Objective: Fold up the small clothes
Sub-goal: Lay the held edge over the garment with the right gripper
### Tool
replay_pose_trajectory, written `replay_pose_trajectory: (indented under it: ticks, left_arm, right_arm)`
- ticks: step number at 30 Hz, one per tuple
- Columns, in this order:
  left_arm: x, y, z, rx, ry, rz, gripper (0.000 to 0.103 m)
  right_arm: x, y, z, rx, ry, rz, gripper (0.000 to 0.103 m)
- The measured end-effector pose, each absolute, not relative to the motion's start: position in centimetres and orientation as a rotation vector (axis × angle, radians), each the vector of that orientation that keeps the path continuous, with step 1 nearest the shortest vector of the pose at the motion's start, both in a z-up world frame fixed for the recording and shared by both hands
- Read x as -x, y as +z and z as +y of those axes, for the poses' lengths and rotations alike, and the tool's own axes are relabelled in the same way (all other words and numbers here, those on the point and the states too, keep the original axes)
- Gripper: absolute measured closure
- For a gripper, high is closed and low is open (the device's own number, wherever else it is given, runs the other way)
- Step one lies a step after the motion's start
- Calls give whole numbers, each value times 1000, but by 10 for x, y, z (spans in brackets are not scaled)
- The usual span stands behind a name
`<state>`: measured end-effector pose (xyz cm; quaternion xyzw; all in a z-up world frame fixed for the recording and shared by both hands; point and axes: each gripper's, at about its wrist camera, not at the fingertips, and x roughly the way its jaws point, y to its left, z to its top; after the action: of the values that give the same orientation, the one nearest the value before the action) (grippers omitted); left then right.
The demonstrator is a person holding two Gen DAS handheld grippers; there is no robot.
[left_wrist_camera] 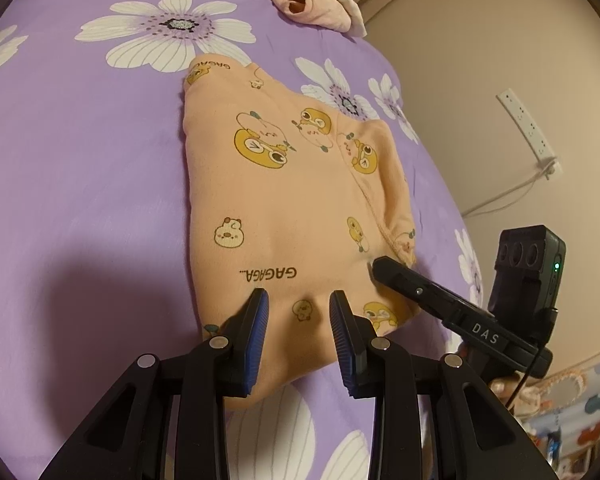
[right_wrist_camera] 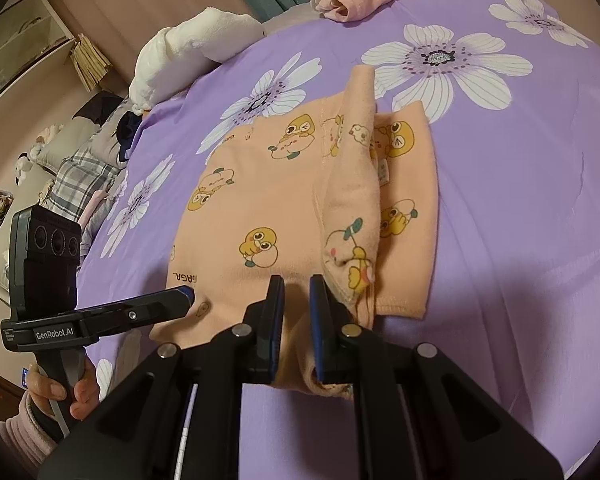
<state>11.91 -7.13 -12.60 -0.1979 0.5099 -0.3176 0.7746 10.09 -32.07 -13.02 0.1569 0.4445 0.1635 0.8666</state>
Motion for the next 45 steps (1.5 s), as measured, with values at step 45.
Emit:
replay_pose_trajectory:
  ticks: [45]
  left_arm:
    - [-99, -122, -58, 434, -668, 1118, 70]
  right_arm:
    - [-87, -131, -326, -345, 344, 933, 89]
